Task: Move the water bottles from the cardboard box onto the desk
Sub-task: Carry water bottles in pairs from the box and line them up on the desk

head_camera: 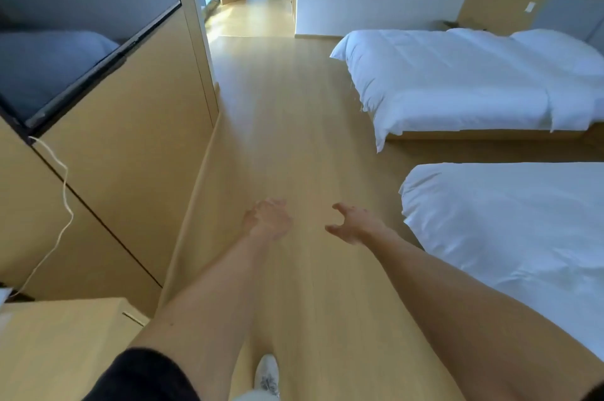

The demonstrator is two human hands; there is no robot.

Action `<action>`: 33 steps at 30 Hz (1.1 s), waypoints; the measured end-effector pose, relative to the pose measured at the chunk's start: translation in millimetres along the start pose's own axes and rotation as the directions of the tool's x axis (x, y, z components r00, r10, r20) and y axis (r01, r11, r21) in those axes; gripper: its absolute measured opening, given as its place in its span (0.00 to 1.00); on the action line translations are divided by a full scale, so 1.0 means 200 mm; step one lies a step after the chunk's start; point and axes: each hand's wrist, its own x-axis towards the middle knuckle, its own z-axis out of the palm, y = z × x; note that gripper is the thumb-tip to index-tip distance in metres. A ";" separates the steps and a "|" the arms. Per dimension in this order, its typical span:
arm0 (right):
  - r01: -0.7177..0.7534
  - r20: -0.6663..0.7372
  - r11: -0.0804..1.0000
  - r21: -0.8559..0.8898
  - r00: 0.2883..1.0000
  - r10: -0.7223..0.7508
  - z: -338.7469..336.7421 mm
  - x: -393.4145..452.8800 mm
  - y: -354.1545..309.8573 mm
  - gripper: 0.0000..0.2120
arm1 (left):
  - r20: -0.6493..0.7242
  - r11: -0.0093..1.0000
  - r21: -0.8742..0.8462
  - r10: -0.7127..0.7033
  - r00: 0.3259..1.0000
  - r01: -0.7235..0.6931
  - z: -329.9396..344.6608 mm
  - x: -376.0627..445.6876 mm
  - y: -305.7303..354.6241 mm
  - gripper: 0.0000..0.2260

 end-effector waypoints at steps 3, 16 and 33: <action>-0.022 0.039 1.000 -0.014 0.999 0.023 -0.12 0.22 -0.11 0.31 | 0.040 0.999 -0.038 0.008 0.999 -0.006 -0.11 0.28 -0.11 0.18; -0.118 -0.016 0.992 0.050 0.993 0.119 -0.60 1.16 -0.31 0.30 | 0.084 0.992 -0.118 0.052 0.995 -0.042 -0.63 1.33 -0.22 0.22; 0.019 0.005 1.000 0.005 1.000 -0.019 -1.38 2.96 -0.35 0.32 | 0.119 0.994 -0.103 -0.027 0.993 0.039 -1.22 2.89 -0.10 0.26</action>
